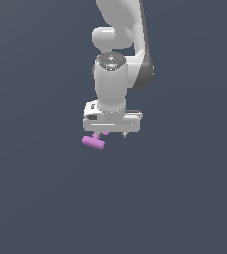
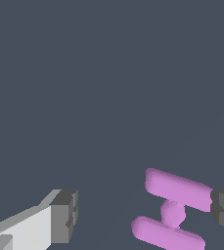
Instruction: Pick up the object and move it to a goal position.
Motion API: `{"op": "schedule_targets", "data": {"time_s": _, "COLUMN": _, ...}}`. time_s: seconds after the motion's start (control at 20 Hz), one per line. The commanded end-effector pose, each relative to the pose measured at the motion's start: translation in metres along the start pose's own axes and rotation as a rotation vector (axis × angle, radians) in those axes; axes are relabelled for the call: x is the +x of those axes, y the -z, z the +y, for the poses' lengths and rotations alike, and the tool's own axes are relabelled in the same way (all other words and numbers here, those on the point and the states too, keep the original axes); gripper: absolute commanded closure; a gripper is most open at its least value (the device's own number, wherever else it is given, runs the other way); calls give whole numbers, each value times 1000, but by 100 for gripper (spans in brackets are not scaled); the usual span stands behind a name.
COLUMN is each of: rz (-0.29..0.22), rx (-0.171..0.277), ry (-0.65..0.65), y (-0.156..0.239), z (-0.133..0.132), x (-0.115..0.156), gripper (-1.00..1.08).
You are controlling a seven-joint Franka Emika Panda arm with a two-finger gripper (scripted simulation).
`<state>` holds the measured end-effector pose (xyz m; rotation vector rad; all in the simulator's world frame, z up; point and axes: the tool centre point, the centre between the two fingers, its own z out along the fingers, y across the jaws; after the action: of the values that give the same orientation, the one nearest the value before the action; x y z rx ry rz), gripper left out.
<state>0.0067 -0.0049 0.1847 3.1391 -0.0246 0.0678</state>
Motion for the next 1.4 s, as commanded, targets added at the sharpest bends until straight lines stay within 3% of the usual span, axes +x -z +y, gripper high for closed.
{"op": "schedule_targets", "data": {"time_s": 0.0, "rz": 0, "rx": 0, "ry": 0, "y": 0, "z": 0, "x": 0, "gripper": -92}}
{"op": "schedule_targets", "data": {"time_s": 0.45, "rz": 29, "rx": 2, "ry": 20, "y": 13, "z": 2, "x": 5, "gripper": -92}}
{"op": "schedule_targets", "data": {"time_s": 0.8, "rz": 24, "rx": 3, "ry": 3, "y": 5, "z": 7, "x": 0, "gripper": -92}}
{"op": "schedule_targets", "data": {"time_s": 1.35, "rz": -10, "rx": 5, "ry": -139, "y": -56, "z": 48, "x": -46, "gripper": -92}}
